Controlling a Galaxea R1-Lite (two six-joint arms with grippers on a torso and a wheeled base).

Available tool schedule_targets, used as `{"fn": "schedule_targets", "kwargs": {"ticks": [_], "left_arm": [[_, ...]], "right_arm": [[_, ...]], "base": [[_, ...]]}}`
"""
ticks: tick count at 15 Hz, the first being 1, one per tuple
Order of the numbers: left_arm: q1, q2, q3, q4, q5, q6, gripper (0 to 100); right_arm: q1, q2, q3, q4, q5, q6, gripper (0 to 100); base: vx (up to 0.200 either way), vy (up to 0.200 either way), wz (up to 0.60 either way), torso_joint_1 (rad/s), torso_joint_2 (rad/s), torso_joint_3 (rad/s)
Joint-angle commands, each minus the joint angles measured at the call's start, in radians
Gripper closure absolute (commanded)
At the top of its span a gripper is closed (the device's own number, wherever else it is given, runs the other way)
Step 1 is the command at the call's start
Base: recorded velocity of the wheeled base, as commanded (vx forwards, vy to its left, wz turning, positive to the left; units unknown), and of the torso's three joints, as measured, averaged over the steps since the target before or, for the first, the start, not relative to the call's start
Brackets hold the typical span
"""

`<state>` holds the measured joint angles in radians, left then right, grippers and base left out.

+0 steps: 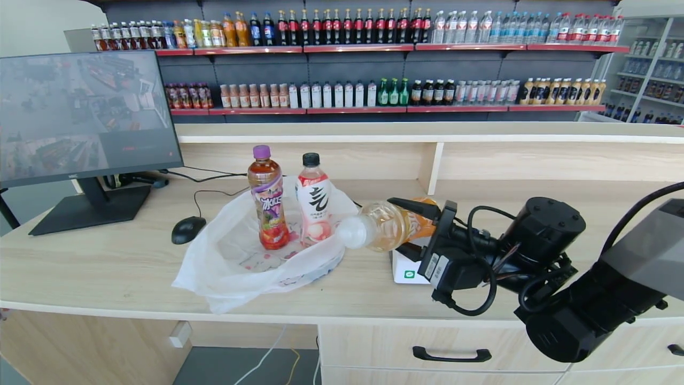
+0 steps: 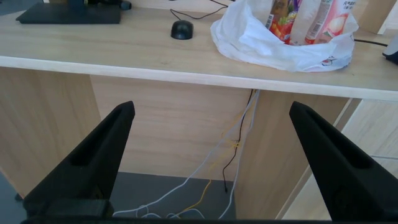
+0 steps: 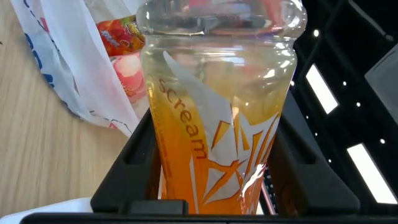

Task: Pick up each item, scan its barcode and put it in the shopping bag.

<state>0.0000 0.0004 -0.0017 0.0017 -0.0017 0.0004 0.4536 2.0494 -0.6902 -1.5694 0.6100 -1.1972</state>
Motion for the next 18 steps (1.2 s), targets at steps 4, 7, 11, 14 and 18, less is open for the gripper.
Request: {"fn": "schedule_targets", "kwargs": {"ticks": [4,7,11,14,18], "left_arm": [[0.0,0.0,0.0,0.0,0.0,0.0,0],[0.0,0.0,0.0,0.0,0.0,0.0,0],[0.0,0.0,0.0,0.0,0.0,0.0,0],[0.0,0.0,0.0,0.0,0.0,0.0,0],[0.0,0.0,0.0,0.0,0.0,0.001,0]], "right_arm": [[0.0,-0.001,0.005,-0.001,0.001,-0.001,100],[-0.001,-0.014,0.001,-0.001,0.001,0.001,100],[0.0,-0.069,-0.023,-0.001,-0.004,0.05,100],[0.002,-0.166,-0.026,-0.001,-0.067,0.173,100],[0.069,-0.301,-0.006,-0.001,-0.251,0.375,100]], "base": [[0.0,0.0,0.0,0.0,0.0,0.0],[0.0,0.0,0.0,0.0,0.0,0.0],[0.0,0.0,0.0,0.0,0.0,0.0],[0.0,0.0,0.0,0.0,0.0,0.0],[0.0,0.0,0.0,0.0,0.0,0.0]]}}
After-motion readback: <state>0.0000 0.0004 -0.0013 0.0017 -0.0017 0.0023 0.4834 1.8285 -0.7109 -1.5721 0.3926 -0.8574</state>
